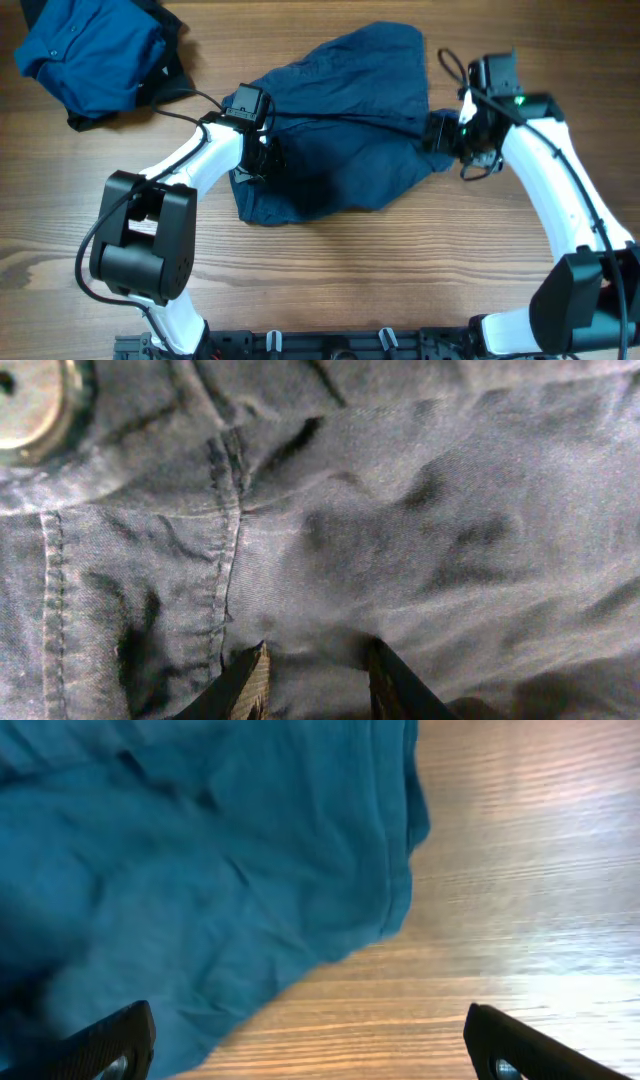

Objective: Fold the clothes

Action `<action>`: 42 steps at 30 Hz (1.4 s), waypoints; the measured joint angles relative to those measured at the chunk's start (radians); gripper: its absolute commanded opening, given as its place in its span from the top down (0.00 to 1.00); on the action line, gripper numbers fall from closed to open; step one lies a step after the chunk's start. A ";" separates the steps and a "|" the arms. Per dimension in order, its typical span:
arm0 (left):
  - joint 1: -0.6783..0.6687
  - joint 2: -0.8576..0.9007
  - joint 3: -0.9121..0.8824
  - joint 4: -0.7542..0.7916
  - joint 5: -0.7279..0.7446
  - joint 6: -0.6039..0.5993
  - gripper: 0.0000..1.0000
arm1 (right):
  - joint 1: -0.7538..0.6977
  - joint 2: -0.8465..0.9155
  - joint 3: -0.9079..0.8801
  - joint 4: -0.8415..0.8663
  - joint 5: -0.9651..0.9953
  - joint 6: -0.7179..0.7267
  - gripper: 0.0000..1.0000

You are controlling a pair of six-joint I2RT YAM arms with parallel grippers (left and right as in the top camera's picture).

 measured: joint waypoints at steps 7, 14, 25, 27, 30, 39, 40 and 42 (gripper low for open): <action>0.000 0.001 0.002 -0.002 0.000 0.000 0.67 | 0.000 0.014 -0.204 0.259 -0.091 -0.003 0.00; 0.000 0.001 0.002 -0.002 0.001 0.000 0.67 | 0.000 0.013 -0.276 0.426 -0.096 -0.002 0.00; 0.001 0.001 0.002 -0.003 0.002 0.000 0.67 | 0.000 0.013 -0.341 0.512 -0.024 0.030 0.03; 0.001 0.001 0.002 -0.003 0.002 0.000 0.67 | 0.000 0.013 -0.341 0.523 -0.021 0.033 0.08; 0.001 0.002 0.002 -0.003 0.002 0.000 0.67 | 0.000 0.013 -0.341 0.551 -0.021 0.035 0.16; 0.001 0.002 0.003 -0.005 0.002 0.000 0.67 | 0.000 0.013 -0.341 0.582 -0.064 0.035 0.68; 0.001 0.002 0.003 -0.005 0.002 0.000 0.67 | 0.000 0.013 -0.341 0.582 -0.064 0.034 0.73; 0.001 0.002 0.003 -0.005 0.002 0.000 0.66 | 0.000 0.013 -0.341 0.582 -0.066 0.032 0.77</action>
